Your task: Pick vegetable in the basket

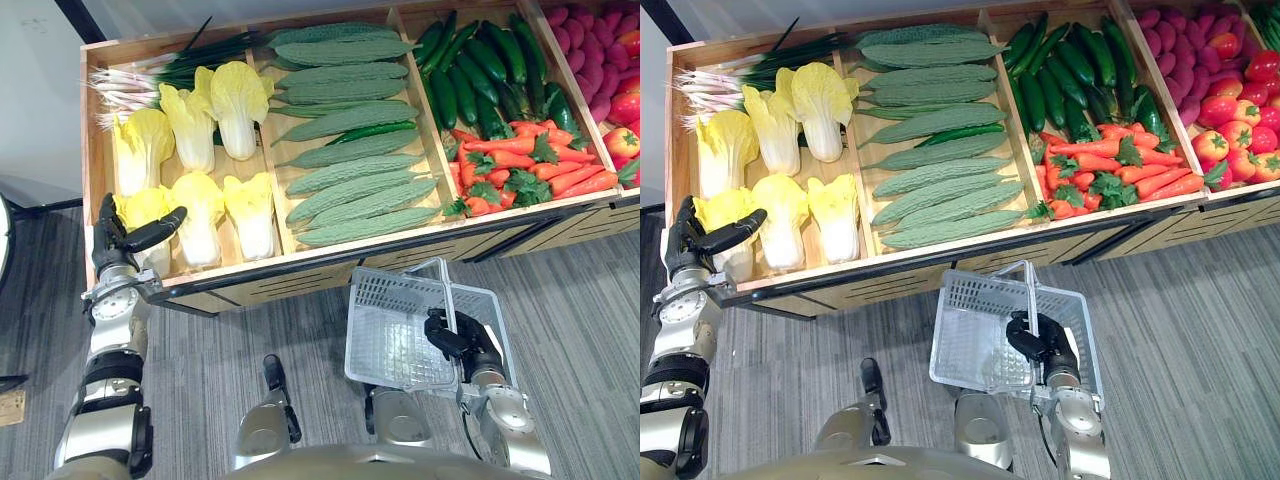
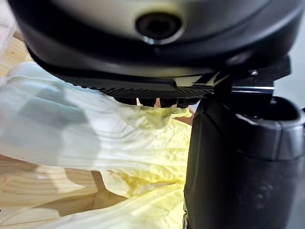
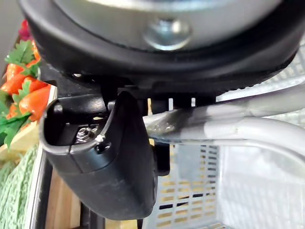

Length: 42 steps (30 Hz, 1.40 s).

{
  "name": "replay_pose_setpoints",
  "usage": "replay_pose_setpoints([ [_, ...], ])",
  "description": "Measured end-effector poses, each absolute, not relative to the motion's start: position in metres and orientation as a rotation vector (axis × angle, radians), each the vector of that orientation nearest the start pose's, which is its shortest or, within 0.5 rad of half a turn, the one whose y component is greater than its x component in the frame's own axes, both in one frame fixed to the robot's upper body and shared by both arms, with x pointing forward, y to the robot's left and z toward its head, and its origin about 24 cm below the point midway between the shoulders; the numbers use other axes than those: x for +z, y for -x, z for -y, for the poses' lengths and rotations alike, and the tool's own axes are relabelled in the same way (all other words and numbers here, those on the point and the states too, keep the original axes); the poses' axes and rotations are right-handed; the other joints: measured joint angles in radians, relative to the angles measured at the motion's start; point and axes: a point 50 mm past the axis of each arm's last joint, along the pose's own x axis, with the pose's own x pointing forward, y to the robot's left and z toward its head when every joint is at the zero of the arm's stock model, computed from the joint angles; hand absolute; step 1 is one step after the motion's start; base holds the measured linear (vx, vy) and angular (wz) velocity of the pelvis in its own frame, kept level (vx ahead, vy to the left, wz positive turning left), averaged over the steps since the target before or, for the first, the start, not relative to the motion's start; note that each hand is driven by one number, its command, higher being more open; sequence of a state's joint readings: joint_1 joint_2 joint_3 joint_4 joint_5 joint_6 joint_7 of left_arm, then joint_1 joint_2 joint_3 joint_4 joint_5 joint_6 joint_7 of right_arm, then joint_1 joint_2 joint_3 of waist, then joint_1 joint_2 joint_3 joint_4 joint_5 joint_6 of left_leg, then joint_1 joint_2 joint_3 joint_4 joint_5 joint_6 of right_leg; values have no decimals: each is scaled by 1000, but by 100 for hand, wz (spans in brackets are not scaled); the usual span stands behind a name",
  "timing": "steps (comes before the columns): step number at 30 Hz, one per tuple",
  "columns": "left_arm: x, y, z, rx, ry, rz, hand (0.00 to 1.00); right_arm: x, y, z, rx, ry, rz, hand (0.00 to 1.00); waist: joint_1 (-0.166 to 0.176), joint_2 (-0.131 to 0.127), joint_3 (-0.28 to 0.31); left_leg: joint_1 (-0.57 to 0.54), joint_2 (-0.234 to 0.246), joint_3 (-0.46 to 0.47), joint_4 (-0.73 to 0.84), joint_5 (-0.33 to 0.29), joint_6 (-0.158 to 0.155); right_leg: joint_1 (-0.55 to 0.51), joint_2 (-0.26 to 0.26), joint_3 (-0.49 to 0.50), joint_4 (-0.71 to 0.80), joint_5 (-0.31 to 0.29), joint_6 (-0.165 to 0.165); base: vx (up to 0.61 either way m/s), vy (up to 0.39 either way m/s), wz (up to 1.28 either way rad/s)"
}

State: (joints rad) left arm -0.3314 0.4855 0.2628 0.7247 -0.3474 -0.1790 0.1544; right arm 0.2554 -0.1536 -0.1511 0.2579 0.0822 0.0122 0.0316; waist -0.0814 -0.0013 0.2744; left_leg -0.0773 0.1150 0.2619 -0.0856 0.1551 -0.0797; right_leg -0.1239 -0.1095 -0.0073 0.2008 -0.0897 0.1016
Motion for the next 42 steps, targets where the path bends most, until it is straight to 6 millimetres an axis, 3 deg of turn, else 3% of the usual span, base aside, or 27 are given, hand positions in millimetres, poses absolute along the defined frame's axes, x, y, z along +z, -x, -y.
replay_pose_setpoints([
  [22, 28, -268, -343, 641, 0, -128, 100, -61, -164, 230, -192, 56, -508, 0, 11, -20, 11, 9, 1, 5, 0, -1, -1, 3, -1, 4, 5, 0, 0, 3, -1, 0],
  [42, 32, -265, -351, 683, 26, -70, 100, -60, -178, 215, -119, 64, -491, 0, 25, -51, 29, -8, 2, 0, -3, -5, -11, -35, -2, 6, 47, -23, -6, 2, -2, 1],
])
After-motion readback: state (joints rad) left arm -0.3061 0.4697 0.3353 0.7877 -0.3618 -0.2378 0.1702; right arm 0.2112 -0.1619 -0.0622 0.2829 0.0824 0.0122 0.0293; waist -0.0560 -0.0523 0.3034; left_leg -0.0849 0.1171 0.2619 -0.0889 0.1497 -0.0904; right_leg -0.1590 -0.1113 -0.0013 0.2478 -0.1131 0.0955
